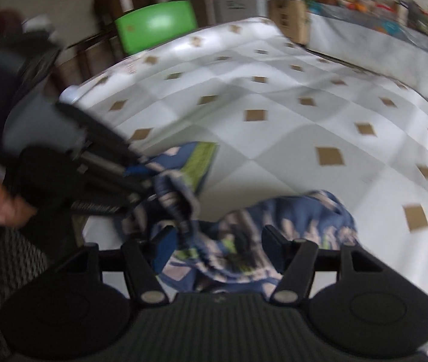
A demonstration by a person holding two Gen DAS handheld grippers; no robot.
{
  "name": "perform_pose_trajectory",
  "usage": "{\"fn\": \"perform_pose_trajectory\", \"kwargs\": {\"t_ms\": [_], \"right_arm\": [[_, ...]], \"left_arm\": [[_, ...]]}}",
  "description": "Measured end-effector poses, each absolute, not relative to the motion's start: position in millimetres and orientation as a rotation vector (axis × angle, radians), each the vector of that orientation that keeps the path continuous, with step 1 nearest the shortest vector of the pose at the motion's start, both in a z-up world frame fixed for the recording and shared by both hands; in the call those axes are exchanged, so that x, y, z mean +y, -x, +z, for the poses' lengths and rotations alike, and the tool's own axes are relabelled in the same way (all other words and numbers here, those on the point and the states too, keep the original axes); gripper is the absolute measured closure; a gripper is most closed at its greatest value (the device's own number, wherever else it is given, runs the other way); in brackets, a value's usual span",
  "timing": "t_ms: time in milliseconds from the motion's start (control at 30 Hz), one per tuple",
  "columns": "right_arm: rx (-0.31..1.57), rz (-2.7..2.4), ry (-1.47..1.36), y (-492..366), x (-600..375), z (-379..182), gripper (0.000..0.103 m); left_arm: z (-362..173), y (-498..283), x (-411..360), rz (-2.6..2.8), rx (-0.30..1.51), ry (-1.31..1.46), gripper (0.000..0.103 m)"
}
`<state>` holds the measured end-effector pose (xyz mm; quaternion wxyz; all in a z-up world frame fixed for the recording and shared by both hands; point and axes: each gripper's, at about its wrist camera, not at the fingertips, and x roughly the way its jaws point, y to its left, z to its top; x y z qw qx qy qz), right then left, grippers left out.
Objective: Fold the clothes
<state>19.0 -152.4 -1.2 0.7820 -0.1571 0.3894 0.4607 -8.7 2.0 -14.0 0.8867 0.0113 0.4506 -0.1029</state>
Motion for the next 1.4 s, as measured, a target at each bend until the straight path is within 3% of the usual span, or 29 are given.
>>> {"fn": "perform_pose_trajectory", "kwargs": {"t_ms": [133, 400, 533, 833, 1167, 1300, 1400], "right_arm": [[0.851, 1.021, 0.417, -12.5, -137.9, -12.0, 0.045], [0.917, 0.94, 0.458, -17.4, -125.1, -22.2, 0.09], [0.868, 0.917, 0.462, -18.4, -129.3, -15.3, 0.092], [0.764, 0.899, 0.465, -20.7, -134.0, 5.7, 0.093], [0.729, 0.916, 0.478, -25.7, -129.6, 13.5, 0.093], [0.734, 0.92, 0.486, -28.4, -127.5, 11.9, 0.093], [0.735, 0.913, 0.486, -29.7, -125.8, 10.9, 0.093]], "left_arm": [[-12.5, 4.3, 2.9, -0.241, 0.948, -0.035, 0.095], [-9.1, -5.0, 4.1, -0.302, 0.971, -0.063, 0.094], [-7.1, -9.9, 4.6, -0.334, 0.981, -0.087, 0.081], [2.8, -26.2, 4.3, -0.452, 0.956, -0.241, 0.07], [2.9, -30.4, -5.6, -0.557, 0.899, -0.303, 0.071], [-2.2, -31.6, -7.4, -0.599, 0.906, -0.272, 0.087], [-2.7, -29.7, -10.2, -0.614, 0.888, -0.274, 0.09]]}}
